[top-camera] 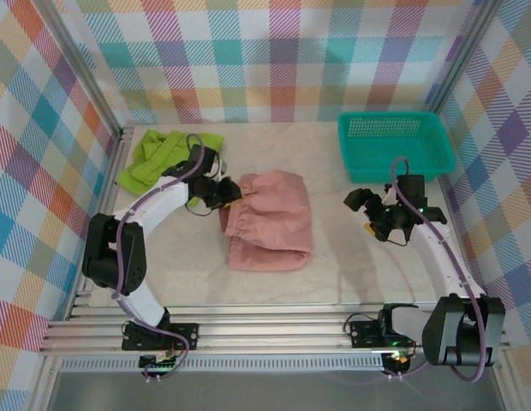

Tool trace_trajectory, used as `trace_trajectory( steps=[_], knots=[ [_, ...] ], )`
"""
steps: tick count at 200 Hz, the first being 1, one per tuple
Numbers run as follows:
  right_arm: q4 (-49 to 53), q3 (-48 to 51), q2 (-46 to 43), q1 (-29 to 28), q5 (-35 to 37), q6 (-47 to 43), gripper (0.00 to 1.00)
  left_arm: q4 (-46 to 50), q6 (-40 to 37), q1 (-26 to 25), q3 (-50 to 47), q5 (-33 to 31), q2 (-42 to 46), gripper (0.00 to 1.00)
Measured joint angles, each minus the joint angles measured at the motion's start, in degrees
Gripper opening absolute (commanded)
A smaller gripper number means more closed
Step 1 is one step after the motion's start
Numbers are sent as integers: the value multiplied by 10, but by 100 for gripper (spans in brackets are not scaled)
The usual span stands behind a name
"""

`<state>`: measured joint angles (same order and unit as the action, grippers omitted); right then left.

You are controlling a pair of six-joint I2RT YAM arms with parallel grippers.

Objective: Fold and stack the shorts

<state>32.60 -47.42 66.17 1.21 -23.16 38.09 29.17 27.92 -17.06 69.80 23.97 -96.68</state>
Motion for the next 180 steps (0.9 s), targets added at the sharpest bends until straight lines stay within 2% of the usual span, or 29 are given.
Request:
trace_trajectory(
  steps=[12,18,21,24,40,72,100,131,180],
  knots=[
    [0,4,0,0,-3,0,100,1,-10,16,-20,0,-7,68],
    [0,5,0,0,-5,0,99,4,-17,21,-24,-1,-9,94],
    [0,5,-1,0,-6,0,99,5,-24,24,-24,-1,-9,99],
    [0,5,-2,0,-8,0,100,7,-24,26,-25,-2,-9,100],
    [-4,5,-10,0,-19,0,99,7,-32,28,-24,-2,3,100],
    [-34,5,-18,-5,-54,5,100,2,-11,16,12,11,83,100],
    [-69,5,-10,-44,-65,20,99,-62,32,-45,42,28,113,100],
    [-93,4,10,-82,-70,36,99,-154,89,-107,4,46,54,100],
    [-99,3,10,-82,-67,46,100,-200,121,-109,-86,19,-65,100]
  ],
)
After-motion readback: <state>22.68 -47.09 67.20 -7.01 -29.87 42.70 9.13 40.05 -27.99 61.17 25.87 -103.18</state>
